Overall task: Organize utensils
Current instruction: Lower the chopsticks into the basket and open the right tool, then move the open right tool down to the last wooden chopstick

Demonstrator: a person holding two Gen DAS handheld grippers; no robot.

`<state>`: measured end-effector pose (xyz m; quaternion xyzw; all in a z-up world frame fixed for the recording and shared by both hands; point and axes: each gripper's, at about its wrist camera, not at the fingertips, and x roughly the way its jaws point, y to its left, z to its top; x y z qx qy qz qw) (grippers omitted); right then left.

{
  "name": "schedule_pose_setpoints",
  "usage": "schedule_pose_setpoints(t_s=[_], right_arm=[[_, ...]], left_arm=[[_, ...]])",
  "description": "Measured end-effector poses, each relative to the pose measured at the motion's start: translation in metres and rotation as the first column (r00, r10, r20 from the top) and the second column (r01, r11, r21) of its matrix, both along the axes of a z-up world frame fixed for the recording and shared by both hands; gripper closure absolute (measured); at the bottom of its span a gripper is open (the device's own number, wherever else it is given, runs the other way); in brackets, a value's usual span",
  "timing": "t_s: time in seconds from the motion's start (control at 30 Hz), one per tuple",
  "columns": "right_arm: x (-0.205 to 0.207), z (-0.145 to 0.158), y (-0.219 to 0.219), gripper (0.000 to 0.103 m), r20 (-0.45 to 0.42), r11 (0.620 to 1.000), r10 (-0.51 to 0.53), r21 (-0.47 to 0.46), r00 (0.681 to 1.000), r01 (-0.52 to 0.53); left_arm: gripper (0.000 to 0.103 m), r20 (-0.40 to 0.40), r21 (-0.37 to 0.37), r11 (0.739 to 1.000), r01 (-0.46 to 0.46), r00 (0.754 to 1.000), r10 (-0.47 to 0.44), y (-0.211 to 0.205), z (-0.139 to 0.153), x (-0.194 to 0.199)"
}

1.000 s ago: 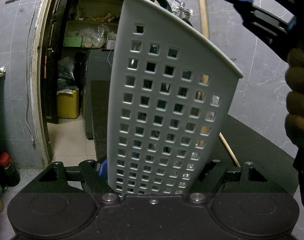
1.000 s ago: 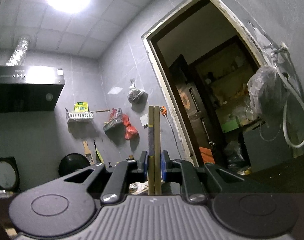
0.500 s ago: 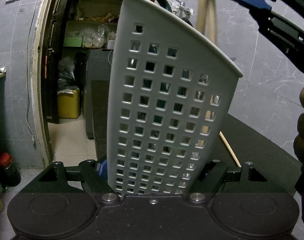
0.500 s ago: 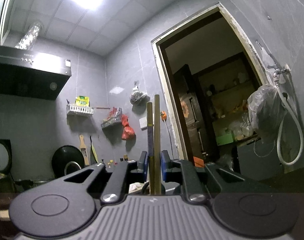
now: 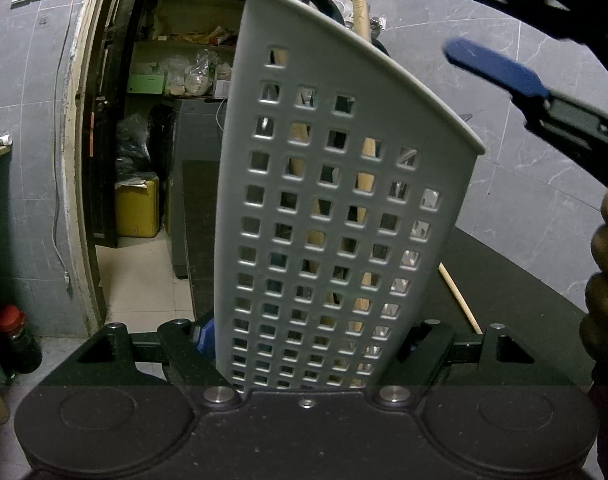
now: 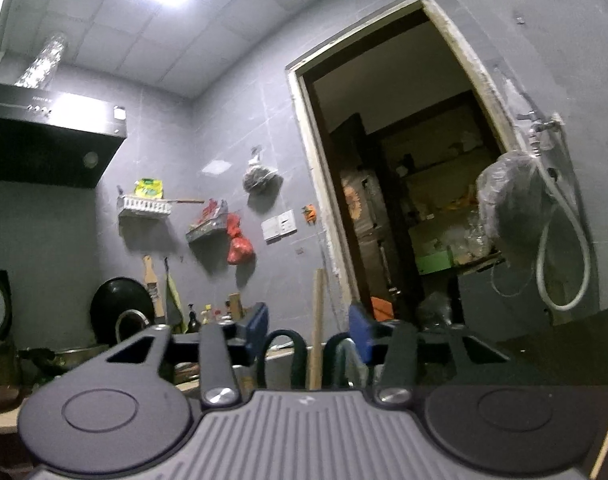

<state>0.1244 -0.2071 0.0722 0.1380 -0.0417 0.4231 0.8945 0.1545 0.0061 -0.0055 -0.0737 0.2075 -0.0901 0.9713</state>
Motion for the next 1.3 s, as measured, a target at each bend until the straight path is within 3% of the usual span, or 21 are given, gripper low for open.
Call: schedule_pose_setpoints(t_s=[0.17, 0.33, 0.57, 0.77, 1.03, 1.3], right_arm=[[-0.004, -0.008, -0.019, 0.017, -0.017, 0.997, -0.064, 0.040, 0.998, 0.065], [-0.007, -0.019, -0.041, 0.000, -0.043, 0.988, -0.142, 0.061, 0.989, 0.144], [0.003, -0.037, -0.067, 0.000, -0.166, 0.967, -0.220, 0.090, 0.961, 0.237], [0.006, -0.056, -0.089, 0.000, -0.306, 0.925, -0.343, 0.051, 0.888, 0.376], [0.017, -0.084, -0.124, 0.000, -0.432, 0.885, -0.391, 0.065, 0.813, 0.460], [0.028, -0.089, -0.131, 0.000, -0.421, 0.893, -0.382, 0.062, 0.823, 0.446]], left_arm=[[0.023, 0.000, 0.000, 1.000, 0.000, 1.000, 0.000, 0.000, 0.000, 0.000], [0.023, -0.002, 0.006, 1.000, -0.003, 1.000, 0.003, 0.000, 0.000, 0.000], [0.023, -0.007, 0.007, 1.000, -0.002, 1.000, 0.002, 0.001, 0.001, -0.001], [0.023, -0.011, 0.006, 1.000, 0.002, 1.000, -0.002, 0.001, 0.001, 0.001], [0.024, -0.026, 0.062, 0.998, -0.012, 1.000, 0.014, -0.006, 0.002, 0.006], [0.024, -0.041, 0.119, 0.993, -0.020, 0.999, 0.025, -0.016, 0.005, 0.008]])
